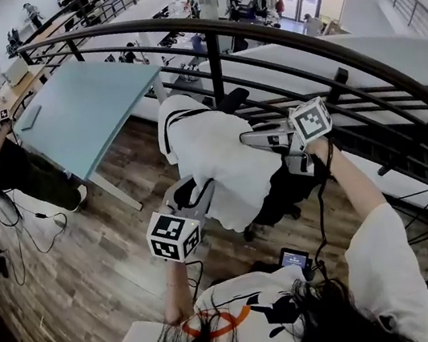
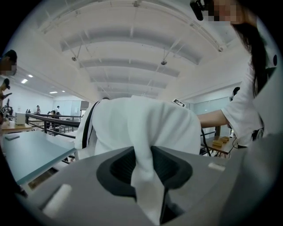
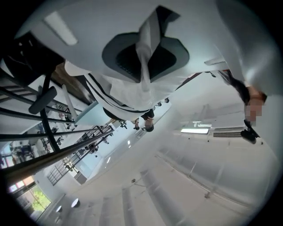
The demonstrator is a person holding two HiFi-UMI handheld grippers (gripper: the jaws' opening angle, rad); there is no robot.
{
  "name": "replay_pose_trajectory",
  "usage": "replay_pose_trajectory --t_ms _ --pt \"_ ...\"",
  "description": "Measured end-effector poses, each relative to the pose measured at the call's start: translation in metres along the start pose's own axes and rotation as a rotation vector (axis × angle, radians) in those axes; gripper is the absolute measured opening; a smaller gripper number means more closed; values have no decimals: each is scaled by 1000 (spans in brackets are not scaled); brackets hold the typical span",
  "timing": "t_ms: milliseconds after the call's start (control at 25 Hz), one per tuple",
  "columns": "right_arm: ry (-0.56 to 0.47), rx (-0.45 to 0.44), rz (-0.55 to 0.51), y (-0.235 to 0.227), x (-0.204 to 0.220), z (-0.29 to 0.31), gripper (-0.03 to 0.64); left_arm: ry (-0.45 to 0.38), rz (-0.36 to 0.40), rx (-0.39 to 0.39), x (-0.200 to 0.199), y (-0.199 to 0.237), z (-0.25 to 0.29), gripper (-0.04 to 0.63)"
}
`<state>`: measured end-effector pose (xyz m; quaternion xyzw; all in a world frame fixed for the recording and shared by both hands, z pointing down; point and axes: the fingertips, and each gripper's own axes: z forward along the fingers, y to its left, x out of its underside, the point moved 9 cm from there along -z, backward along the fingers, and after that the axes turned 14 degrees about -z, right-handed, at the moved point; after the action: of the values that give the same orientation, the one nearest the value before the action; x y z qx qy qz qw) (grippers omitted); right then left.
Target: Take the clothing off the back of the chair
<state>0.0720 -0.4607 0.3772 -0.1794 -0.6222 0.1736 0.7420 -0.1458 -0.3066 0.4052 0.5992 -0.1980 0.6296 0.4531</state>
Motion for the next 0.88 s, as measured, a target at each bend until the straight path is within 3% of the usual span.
replay_pose_trajectory --t_ms 80,120,280,440,880 --pt "-19 45 -13 7 -5 -6 66 -5 26 25 -5 -4 -4 140" --pt "-25 67 -18 10 -7 -8 64 -3 38 27 -7 -6 -7 132" --pt "-141 97 12 29 -22 -25 63 -3 58 45 -9 -9 -18 130" --pt "-201 132 -44 61 -27 -46 63 -27 56 99 -12 -18 -28 129" --pt "-446 285 -96 159 -1 -84 63 -71 87 308 -22 -52 -57 129"
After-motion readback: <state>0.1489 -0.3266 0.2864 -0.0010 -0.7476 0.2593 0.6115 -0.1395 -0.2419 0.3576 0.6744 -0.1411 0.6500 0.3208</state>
